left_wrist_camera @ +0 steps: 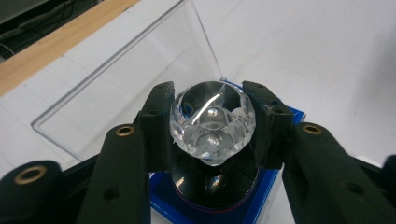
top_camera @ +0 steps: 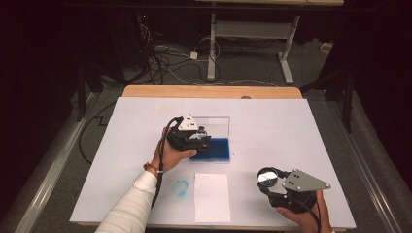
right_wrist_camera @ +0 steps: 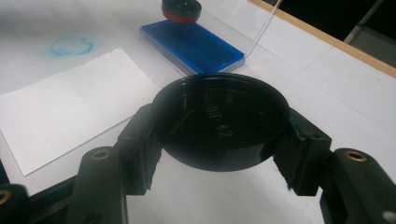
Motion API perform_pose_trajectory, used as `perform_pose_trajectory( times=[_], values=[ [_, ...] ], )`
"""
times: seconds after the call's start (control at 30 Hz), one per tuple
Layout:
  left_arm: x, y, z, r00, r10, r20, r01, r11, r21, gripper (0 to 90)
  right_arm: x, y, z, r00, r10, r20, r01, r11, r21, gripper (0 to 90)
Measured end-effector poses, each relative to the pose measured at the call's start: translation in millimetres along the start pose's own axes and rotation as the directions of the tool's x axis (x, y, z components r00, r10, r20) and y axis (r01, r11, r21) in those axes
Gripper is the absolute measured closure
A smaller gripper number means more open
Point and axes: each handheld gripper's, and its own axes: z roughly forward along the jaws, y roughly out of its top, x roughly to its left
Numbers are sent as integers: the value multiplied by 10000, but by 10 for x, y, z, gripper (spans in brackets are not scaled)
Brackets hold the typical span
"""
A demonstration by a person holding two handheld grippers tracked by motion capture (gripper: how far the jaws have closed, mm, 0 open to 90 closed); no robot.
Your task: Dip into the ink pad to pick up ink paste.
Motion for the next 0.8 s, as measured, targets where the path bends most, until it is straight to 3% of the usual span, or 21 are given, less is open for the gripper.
perform_pose_trajectory(
  times=[0.33, 0.8],
  values=[
    [5, -90, 80, 9994, -174, 291, 175, 9998, 1, 549, -1, -5, 13, 10000, 16, -31, -15, 10000, 64, 391],
    [26, -150, 126, 9992, -244, 308, 244, 9997, 18, 548, -6, -14, 24, 10000, 37, -54, -37, 9999, 119, 391]
  ],
)
